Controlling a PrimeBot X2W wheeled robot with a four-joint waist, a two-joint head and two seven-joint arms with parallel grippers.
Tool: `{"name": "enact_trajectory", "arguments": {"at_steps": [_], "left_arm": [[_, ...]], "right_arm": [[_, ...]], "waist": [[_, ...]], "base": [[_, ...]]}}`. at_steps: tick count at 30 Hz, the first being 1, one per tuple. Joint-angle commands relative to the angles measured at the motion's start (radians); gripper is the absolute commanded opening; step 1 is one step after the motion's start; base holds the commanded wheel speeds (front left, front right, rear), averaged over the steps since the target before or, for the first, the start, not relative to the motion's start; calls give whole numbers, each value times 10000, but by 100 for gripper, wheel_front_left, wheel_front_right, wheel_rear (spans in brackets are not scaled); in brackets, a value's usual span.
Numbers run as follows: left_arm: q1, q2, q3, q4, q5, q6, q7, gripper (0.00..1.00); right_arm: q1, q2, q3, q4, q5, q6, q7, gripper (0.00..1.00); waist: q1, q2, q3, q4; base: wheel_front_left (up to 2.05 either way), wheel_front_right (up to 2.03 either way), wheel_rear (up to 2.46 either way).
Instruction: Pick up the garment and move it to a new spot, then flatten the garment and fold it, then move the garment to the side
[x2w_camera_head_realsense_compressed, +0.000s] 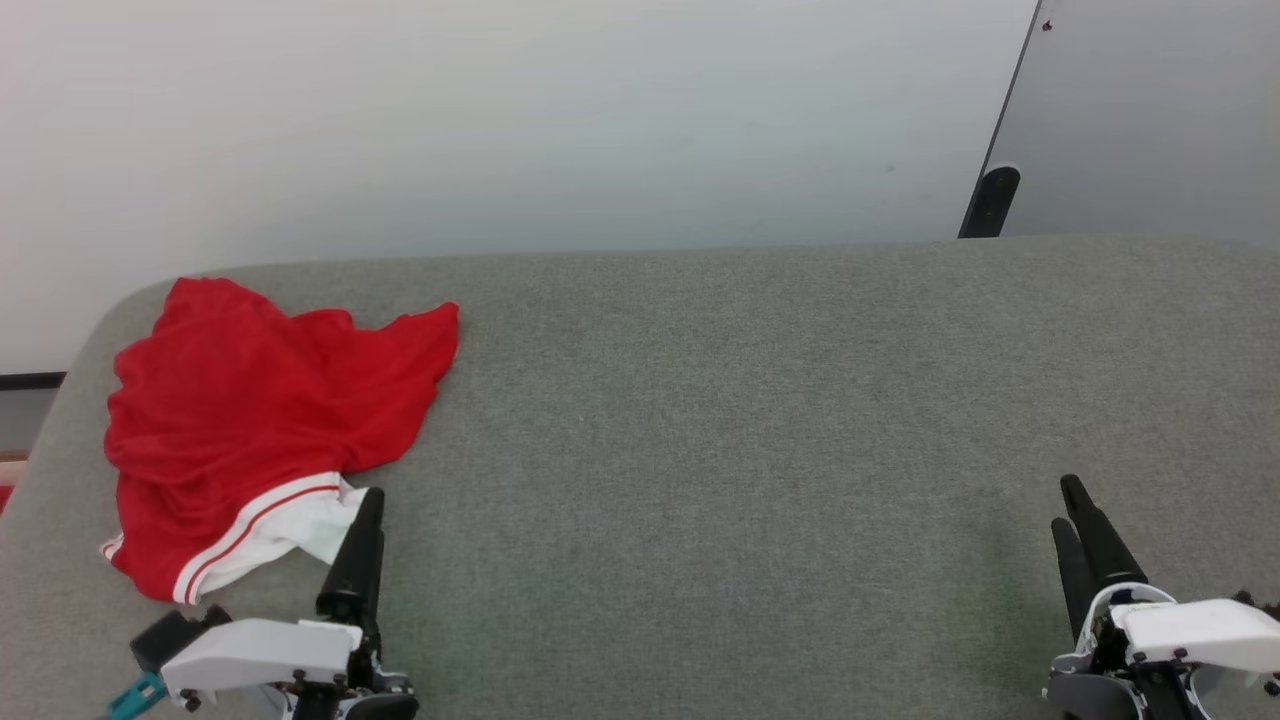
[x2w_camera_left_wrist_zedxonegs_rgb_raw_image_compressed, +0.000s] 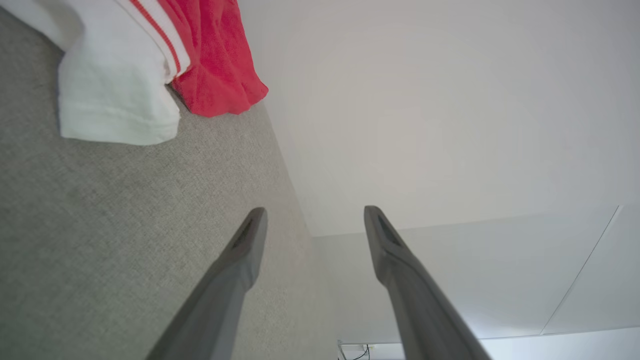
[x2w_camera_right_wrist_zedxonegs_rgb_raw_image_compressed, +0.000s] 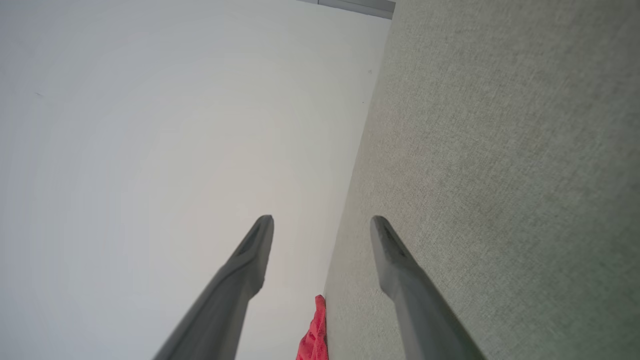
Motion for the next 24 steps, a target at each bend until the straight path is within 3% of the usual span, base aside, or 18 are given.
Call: {"name": "enact_trajectory", "arguments": {"at_steps": [1,13,24], "left_arm": [[-411,254,-214,-6,578,29,-179,100],[-832,726,-810,460,2353,230,-713,100],[-1088,1066,-1223,734,4264,421,-1113,100]], "right_arm": [[-477,-232,273,12,-478,27,-195,100],[-977,-589,906,501,-1510,38,-707,100],[-1489,-1128,1664,1029,-3647,49,-1196,100]], "waist": [[0,0,7,1],[0,0,24,-7],[0,0,13,-34]], "base": [[0,0,0],[0,0,0],[0,0,0]]}}
